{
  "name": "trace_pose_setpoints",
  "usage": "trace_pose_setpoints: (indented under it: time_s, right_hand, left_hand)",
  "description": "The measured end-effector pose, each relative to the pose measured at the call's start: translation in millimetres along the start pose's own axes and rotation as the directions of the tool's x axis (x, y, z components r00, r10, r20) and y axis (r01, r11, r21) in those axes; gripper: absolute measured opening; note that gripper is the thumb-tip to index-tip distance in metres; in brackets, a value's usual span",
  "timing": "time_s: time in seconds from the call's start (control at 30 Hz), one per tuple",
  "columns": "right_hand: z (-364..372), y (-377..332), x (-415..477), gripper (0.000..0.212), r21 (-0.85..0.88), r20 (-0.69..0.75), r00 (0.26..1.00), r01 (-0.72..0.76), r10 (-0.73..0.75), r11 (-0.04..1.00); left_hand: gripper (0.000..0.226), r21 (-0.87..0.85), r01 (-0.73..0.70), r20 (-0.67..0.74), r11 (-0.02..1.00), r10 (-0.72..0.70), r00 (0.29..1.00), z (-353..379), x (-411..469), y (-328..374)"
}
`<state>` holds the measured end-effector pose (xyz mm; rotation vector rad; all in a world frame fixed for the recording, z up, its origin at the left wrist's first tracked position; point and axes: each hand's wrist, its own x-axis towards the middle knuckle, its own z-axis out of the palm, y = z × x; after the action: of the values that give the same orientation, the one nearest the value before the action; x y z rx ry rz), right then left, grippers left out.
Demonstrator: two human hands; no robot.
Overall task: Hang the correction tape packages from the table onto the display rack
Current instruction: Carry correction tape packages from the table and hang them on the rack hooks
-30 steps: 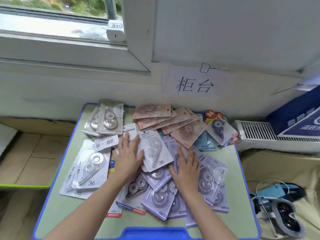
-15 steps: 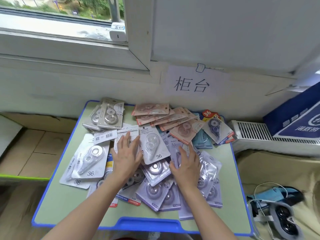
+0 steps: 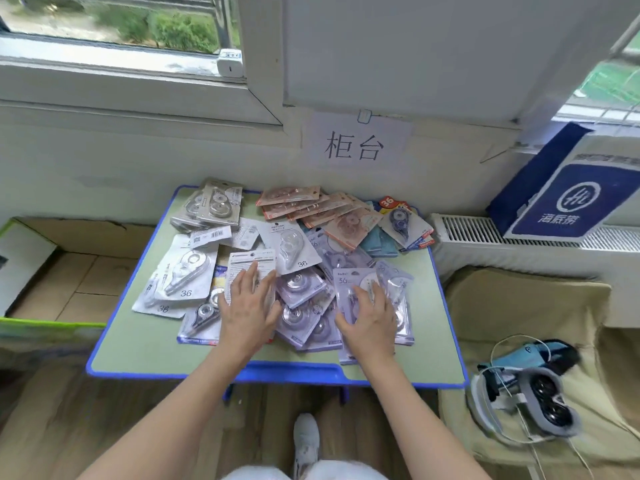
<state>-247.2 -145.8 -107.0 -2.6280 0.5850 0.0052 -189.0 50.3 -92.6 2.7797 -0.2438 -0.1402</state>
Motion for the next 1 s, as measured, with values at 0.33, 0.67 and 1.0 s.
trace_pose_setpoints:
  time_s: [0.33,0.67,1.0]
  right_hand:
    - [-4,25,-155,0.057,0.105,-0.174,0.967,-0.167,0.184,0.980]
    - [-20,113,-351,0.056,0.204,-0.292,0.801,-0.481,0.522,0.853]
    - [-68,246,-570,0.054,0.273,-0.436,0.487,-0.730,0.757,0.627]
  left_hand:
    - [0.059,0.071,-0.251,0.037,0.966,0.248,0.968,4,-109,0]
    - [0.056,0.063,-0.596,0.190,0.800,0.577,0.794,32,-245,80]
    - [0.058,-0.042,-0.873,0.271,0.486,0.847,0.458,95,-445,230]
